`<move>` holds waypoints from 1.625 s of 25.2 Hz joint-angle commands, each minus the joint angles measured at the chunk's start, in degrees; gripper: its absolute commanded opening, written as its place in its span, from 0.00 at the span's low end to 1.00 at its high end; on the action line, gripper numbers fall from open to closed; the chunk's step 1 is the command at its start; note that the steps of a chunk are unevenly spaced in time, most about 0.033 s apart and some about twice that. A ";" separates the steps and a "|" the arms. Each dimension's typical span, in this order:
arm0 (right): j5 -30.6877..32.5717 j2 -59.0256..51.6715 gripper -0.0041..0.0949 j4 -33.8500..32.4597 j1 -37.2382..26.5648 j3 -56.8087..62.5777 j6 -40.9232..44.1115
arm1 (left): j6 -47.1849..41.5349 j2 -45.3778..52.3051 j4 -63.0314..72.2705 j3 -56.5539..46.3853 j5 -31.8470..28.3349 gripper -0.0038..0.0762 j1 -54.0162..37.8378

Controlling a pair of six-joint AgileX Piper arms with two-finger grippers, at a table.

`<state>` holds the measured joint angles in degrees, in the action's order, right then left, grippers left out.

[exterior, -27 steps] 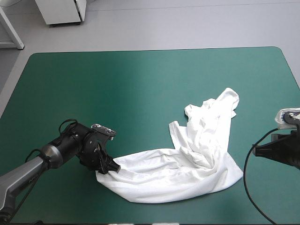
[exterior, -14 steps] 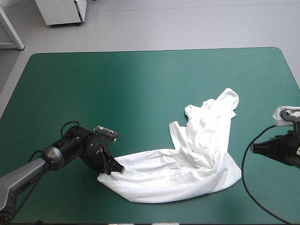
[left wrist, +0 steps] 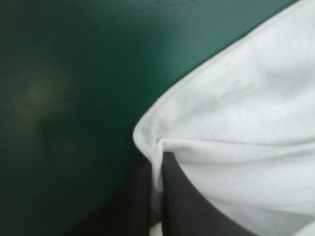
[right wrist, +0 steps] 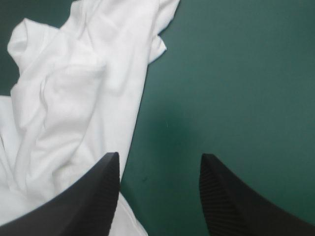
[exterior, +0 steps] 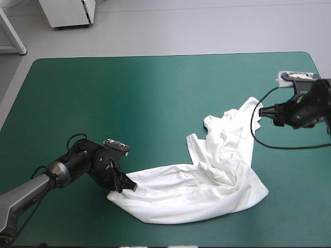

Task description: Fold the cloth

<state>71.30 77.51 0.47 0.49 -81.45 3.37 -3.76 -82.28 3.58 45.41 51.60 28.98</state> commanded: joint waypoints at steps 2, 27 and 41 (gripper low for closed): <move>-1.35 8.68 0.55 -0.07 0.14 -10.91 -0.66 | -0.15 -0.39 -1.18 -1.10 -0.99 0.02 -0.08; 0.25 41.88 0.53 2.82 -4.22 -31.99 -2.21 | -0.15 -0.39 0.40 -1.10 -1.24 0.02 -0.08; 0.26 48.11 0.03 6.94 -2.91 -32.08 -3.37 | -0.15 -0.39 2.23 -0.37 -0.57 0.02 -0.08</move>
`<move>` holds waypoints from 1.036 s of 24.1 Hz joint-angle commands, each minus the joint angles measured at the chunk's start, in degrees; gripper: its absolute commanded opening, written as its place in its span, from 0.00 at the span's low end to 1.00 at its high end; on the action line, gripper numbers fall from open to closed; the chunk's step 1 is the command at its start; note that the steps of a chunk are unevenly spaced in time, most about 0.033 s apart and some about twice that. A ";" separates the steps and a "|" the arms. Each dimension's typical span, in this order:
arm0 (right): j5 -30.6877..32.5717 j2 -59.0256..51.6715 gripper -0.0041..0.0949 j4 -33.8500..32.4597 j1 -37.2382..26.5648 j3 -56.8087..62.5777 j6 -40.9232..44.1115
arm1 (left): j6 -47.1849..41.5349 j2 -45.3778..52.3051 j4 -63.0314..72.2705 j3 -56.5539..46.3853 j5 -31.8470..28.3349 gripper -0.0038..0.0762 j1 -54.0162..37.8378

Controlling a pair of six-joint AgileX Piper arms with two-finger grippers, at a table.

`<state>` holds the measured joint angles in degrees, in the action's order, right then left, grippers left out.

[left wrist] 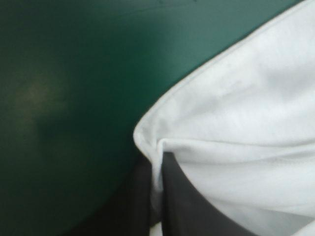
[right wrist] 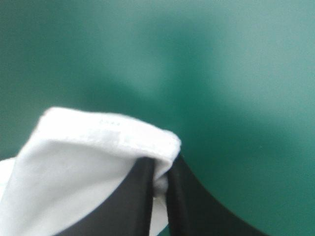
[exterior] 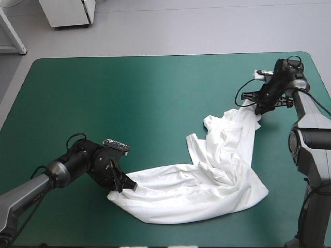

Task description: Fold the cloth

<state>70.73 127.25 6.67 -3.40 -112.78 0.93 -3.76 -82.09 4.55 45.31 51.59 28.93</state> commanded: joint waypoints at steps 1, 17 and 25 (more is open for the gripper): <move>0.83 -1.64 0.03 0.54 1.11 -0.75 -0.93 | -0.15 -0.58 1.56 -0.27 -1.06 0.02 -0.03; 0.83 -23.98 0.03 1.13 1.11 -0.75 -0.93 | -4.18 0.65 -9.44 28.22 5.11 0.02 -0.03; 0.83 -43.38 0.03 6.47 1.11 -1.14 -3.05 | 2.94 0.65 -11.74 61.24 14.48 0.02 -0.03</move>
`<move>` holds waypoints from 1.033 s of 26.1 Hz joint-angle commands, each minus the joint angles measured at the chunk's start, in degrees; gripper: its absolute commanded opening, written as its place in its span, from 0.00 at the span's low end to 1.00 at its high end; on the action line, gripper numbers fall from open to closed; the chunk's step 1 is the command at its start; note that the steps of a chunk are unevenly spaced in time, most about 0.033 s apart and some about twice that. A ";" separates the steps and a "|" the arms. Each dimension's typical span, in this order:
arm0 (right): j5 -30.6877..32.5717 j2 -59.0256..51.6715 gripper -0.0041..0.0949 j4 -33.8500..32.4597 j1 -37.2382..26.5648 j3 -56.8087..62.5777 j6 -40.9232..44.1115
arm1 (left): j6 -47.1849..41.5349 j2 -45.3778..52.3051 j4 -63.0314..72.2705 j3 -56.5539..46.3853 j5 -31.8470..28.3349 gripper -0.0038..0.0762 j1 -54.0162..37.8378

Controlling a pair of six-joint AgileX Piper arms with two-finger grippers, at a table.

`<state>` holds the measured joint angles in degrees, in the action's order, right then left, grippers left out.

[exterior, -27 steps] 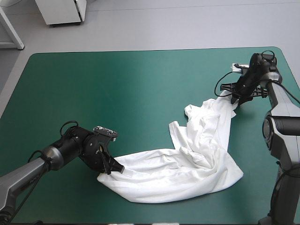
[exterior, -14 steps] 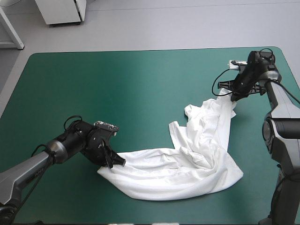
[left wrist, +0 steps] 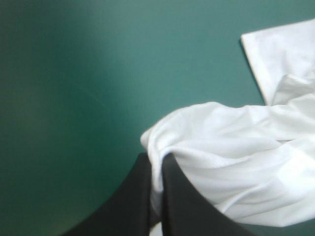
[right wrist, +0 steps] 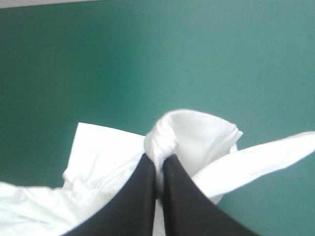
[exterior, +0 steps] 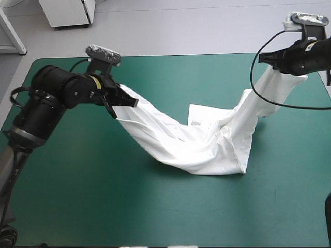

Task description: Fold the cloth

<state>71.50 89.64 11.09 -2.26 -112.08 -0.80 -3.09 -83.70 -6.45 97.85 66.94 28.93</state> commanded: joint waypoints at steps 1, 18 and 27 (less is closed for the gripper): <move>0.06 -8.91 0.03 2.57 -0.03 -1.83 -1.60 | 3.96 2.26 -1.16 15.32 0.06 0.02 -0.03; -7.77 -20.02 0.03 5.86 -0.03 -29.19 -8.03 | 9.86 2.26 6.77 55.70 -5.49 0.02 0.08; -3.58 -19.29 0.03 5.57 -0.03 -34.11 -7.32 | 9.94 2.12 10.23 59.54 -1.56 0.02 0.08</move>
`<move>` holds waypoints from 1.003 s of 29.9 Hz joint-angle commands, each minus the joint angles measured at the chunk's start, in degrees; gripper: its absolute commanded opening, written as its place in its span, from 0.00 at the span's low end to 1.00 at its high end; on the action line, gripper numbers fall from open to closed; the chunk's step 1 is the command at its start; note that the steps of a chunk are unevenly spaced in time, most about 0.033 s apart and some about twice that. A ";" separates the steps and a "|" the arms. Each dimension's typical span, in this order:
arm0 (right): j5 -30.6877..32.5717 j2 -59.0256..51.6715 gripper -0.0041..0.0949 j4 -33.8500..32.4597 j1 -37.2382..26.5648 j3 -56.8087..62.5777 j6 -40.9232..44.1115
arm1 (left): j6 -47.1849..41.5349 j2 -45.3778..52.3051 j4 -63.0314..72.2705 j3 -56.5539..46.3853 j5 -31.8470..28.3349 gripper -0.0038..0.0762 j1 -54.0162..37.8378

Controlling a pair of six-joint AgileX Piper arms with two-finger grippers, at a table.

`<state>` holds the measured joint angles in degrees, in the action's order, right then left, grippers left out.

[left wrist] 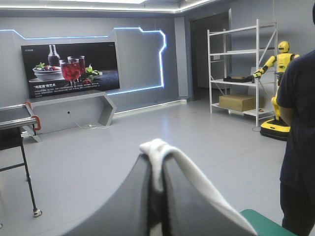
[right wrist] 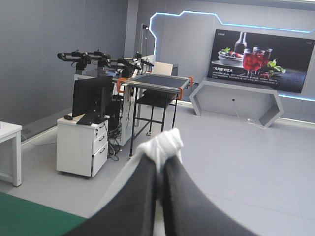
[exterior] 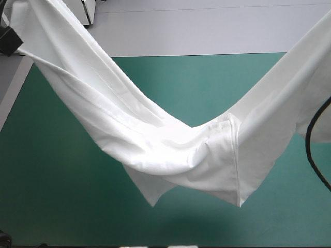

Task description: Fold the cloth

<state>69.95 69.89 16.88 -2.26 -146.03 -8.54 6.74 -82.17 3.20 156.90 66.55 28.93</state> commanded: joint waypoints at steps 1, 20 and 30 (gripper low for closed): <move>-0.80 0.46 0.03 -0.22 -0.03 0.40 0.81 | 0.11 0.44 0.58 0.25 0.78 0.02 0.08; -3.96 -0.22 0.03 5.91 -0.03 47.56 0.95 | -2.46 -1.43 -4.16 -51.20 -6.24 0.02 -0.02; -21.53 14.84 0.03 5.78 -0.03 54.87 -1.65 | -7.47 -16.51 -7.77 -56.00 -20.64 0.02 -6.38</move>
<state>56.77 82.55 21.60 -2.26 -89.65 -9.14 1.48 -97.59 -3.79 98.22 51.76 25.04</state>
